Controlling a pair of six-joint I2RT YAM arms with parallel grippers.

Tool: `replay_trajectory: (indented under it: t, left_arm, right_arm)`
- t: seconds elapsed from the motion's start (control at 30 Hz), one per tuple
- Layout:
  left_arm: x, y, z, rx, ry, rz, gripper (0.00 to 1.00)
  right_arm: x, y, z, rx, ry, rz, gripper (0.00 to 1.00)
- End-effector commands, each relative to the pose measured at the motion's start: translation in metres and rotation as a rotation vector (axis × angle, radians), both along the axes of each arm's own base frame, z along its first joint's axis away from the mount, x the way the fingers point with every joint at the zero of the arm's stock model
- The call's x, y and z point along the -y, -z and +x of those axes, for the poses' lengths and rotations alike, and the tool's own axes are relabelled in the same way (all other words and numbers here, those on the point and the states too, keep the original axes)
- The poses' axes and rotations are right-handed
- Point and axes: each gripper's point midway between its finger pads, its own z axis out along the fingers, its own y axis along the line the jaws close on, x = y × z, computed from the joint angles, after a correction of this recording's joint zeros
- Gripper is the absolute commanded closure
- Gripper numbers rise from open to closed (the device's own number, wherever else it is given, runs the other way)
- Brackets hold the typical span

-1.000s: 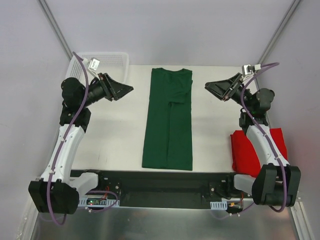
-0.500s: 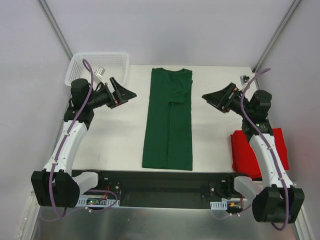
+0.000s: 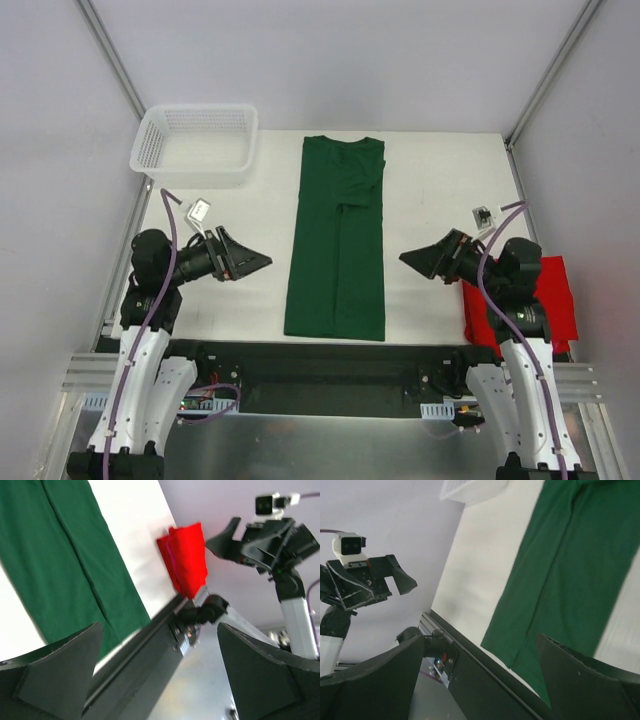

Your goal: Fold and stack the t-shirts

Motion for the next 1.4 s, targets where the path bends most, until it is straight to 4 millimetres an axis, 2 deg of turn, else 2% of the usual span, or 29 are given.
replay_trajectory:
  t: [0.0,0.03,0.1,0.13,0.17,0.27,0.4,0.43,0.47,0.5,0.57,0.6,0.7,0.87,1.0,1.3,1.37]
  left_arm:
    - [0.009,0.031,-0.018,-0.207,0.157,-0.047,0.01]
    - [0.009,0.047,-0.021,-0.277,0.158,-0.052,0.01]
    - [0.004,0.069,-0.021,-0.298,0.114,0.011,0.01]
    - [-0.01,0.097,-0.021,-0.38,0.006,0.137,0.01]
    - [-0.016,0.106,-0.018,-0.432,-0.043,0.182,0.01]
    - [-0.011,0.115,-0.018,-0.493,-0.013,0.219,0.01]
    - [-0.011,0.132,-0.016,-0.615,-0.032,0.229,0.01]
    - [-0.009,0.133,-0.017,-0.655,-0.044,0.209,0.01]
    - [-0.003,0.129,-0.013,-0.623,-0.028,0.19,0.0]
    - [0.001,0.138,-0.016,-0.622,-0.023,0.171,0.01]
    - [0.014,0.134,-0.018,-0.629,-0.004,0.046,0.01]
    - [0.017,0.142,-0.013,-0.577,-0.001,0.0,0.01]
    - [0.019,0.158,-0.014,-0.611,-0.018,-0.018,0.01]
    - [0.024,0.179,-0.02,-0.636,-0.003,0.041,0.01]
    - [0.024,0.194,-0.023,-0.635,-0.009,0.054,0.01]
    - [0.031,0.206,-0.032,-0.618,0.053,0.114,0.0]
    - [0.036,0.207,-0.036,-0.625,0.089,0.111,0.01]
  right_arm:
    - [0.006,0.059,-0.015,-0.184,0.018,-0.061,0.04]
    - [0.006,0.079,-0.02,-0.233,0.017,-0.058,0.04]
    - [0.009,0.093,-0.029,-0.24,0.025,-0.087,0.04]
    - [0.012,0.108,-0.037,-0.299,0.034,-0.117,0.04]
    - [0.018,0.118,-0.039,-0.307,0.043,-0.169,0.04]
    - [0.014,0.139,-0.056,-0.405,-0.003,-0.159,0.04]
    - [0.007,0.15,-0.068,-0.444,-0.031,-0.102,0.04]
    - [0.005,0.151,-0.072,-0.451,-0.047,-0.092,0.04]
    - [0.005,0.158,-0.076,-0.474,-0.053,-0.088,0.04]
    - [0.003,0.161,-0.079,-0.494,-0.059,-0.071,0.04]
    - [0.0,0.165,-0.078,-0.494,-0.074,-0.042,0.04]
    - [-0.001,0.172,-0.079,-0.507,-0.076,-0.032,0.04]
    - [-0.006,0.17,-0.074,-0.488,-0.087,0.021,0.04]
    - [-0.005,0.185,-0.073,-0.513,-0.092,0.002,0.04]
    - [-0.004,0.181,-0.067,-0.482,-0.1,-0.011,0.04]
    - [-0.014,0.19,-0.073,-0.507,-0.182,-0.031,0.04]
    - [-0.018,0.185,-0.073,-0.493,-0.208,-0.031,0.04]
